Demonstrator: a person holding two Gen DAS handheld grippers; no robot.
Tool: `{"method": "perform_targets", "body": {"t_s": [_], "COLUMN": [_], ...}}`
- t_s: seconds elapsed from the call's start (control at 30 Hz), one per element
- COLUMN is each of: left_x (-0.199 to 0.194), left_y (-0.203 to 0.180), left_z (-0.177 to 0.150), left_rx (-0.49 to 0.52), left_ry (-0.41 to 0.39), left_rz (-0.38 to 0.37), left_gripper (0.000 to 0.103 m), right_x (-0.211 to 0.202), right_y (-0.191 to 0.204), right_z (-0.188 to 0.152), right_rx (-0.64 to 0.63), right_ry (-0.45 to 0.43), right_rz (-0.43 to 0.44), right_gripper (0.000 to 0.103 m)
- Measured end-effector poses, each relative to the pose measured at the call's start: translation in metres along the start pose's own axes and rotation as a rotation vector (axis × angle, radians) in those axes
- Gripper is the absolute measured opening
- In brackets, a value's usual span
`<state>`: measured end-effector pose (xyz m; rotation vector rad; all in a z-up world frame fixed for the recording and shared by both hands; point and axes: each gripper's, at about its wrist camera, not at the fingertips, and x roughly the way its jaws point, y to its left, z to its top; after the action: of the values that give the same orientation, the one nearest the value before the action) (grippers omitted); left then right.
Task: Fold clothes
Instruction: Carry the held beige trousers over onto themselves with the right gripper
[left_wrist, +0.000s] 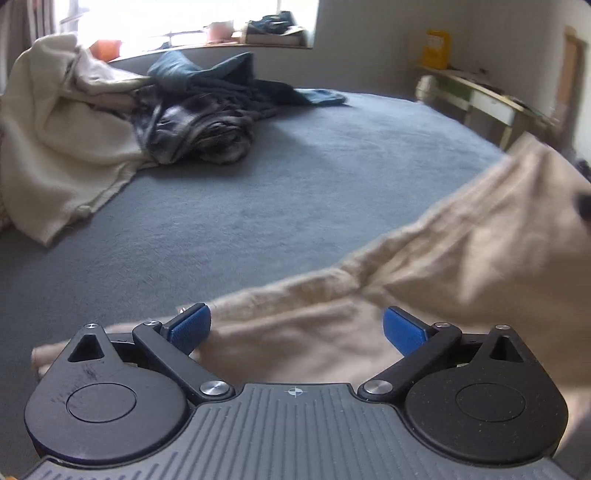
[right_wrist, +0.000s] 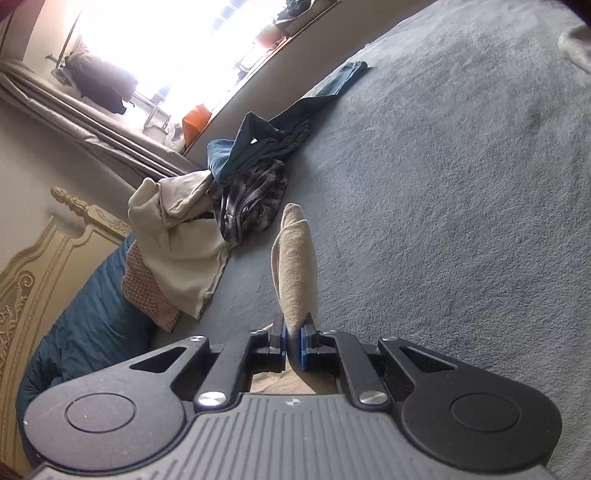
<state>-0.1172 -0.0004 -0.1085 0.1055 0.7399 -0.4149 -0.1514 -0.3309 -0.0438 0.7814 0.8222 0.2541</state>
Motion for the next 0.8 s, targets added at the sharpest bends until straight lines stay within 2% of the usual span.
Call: {"method": "perform_targets", "body": {"t_s": [0.07, 0.13, 0.23, 0.4, 0.47, 0.53, 0.6, 0.63, 0.73, 0.8], "left_x": [0.001, 0.018, 0.022, -0.012, -0.014, -0.002, -0.002, -0.007, -0.024, -0.025], "left_y": [-0.015, -0.028, -0.035, -0.033, -0.044, -0.059, -0.067, -0.066, -0.054, -0.054], "left_z": [-0.012, -0.022, -0.03, -0.025, -0.034, -0.051, -0.062, -0.061, -0.057, -0.06], "left_rx": [0.081, 0.151, 0.205, 0.179, 0.213, 0.28, 0.322, 0.317, 0.272, 0.272], "left_ry": [0.002, 0.044, 0.02, -0.029, 0.006, 0.075, 0.032, 0.012, -0.069, -0.052], "left_rz": [-0.001, 0.043, 0.07, -0.013, -0.047, -0.027, 0.011, 0.004, -0.047, -0.093], "left_gripper": [0.101, 0.101, 0.101, 0.1, 0.101, 0.101, 0.101, 0.1, 0.101, 0.101], "right_x": [0.001, 0.003, 0.005, 0.001, 0.002, 0.002, 0.005, 0.006, 0.006, 0.006], "right_y": [0.001, 0.003, 0.008, 0.012, 0.011, 0.011, 0.012, 0.013, 0.018, 0.021], "right_z": [-0.002, -0.003, -0.006, -0.009, -0.011, -0.013, -0.013, -0.014, -0.015, -0.016], "right_rx": [0.0, -0.002, -0.013, -0.023, -0.016, -0.009, -0.009, -0.011, -0.031, -0.035], "right_ry": [-0.003, -0.001, 0.001, -0.005, -0.008, -0.012, -0.011, -0.009, -0.008, -0.004], "right_rz": [0.009, 0.016, 0.021, 0.019, 0.024, 0.028, 0.029, 0.03, 0.034, 0.034], "right_gripper": [0.007, 0.007, 0.007, 0.007, 0.007, 0.007, 0.007, 0.007, 0.007, 0.007]}}
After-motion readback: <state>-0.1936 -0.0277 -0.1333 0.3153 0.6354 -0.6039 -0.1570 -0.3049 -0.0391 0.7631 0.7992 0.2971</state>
